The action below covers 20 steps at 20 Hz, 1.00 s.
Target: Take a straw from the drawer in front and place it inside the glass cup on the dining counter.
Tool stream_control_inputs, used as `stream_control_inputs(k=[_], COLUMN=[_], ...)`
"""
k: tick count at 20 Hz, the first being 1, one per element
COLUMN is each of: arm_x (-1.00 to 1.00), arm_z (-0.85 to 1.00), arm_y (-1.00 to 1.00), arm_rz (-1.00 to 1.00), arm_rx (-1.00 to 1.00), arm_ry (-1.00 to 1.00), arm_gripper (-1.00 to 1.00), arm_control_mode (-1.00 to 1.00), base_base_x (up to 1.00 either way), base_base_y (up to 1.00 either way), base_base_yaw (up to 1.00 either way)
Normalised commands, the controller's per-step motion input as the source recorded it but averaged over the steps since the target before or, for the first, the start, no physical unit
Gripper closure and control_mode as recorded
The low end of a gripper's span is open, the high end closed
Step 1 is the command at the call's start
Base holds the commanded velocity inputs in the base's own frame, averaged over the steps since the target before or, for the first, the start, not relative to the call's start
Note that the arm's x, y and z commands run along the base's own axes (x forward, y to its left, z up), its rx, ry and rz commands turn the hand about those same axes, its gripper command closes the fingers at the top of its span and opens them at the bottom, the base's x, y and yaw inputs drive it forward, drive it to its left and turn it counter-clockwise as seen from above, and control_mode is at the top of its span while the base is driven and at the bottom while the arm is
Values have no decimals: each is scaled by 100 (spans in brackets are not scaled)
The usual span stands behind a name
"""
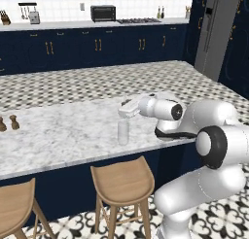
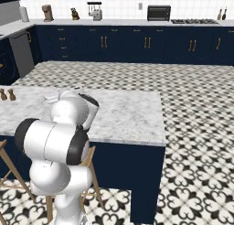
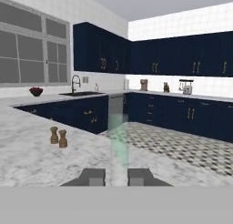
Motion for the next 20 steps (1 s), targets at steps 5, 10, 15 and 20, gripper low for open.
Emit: stream_control_inputs(k=[5, 10, 15, 20], arm_x=[30, 33, 50, 42], arm_z=[-17, -15, -21, -33], arm_y=[-23, -14, -11, -30], arm_rz=[22, 22, 22, 22], arm_rx=[0, 7, 12, 8], arm_ry=[-9, -4, -1, -3], arm_gripper=[100, 100, 100, 100], arm_control_mode=[-100, -100, -100, -100], base_base_x=[0, 0, 0, 0], base_base_y=[0, 0, 0, 0], base_base_yaw=[0, 0, 0, 0])
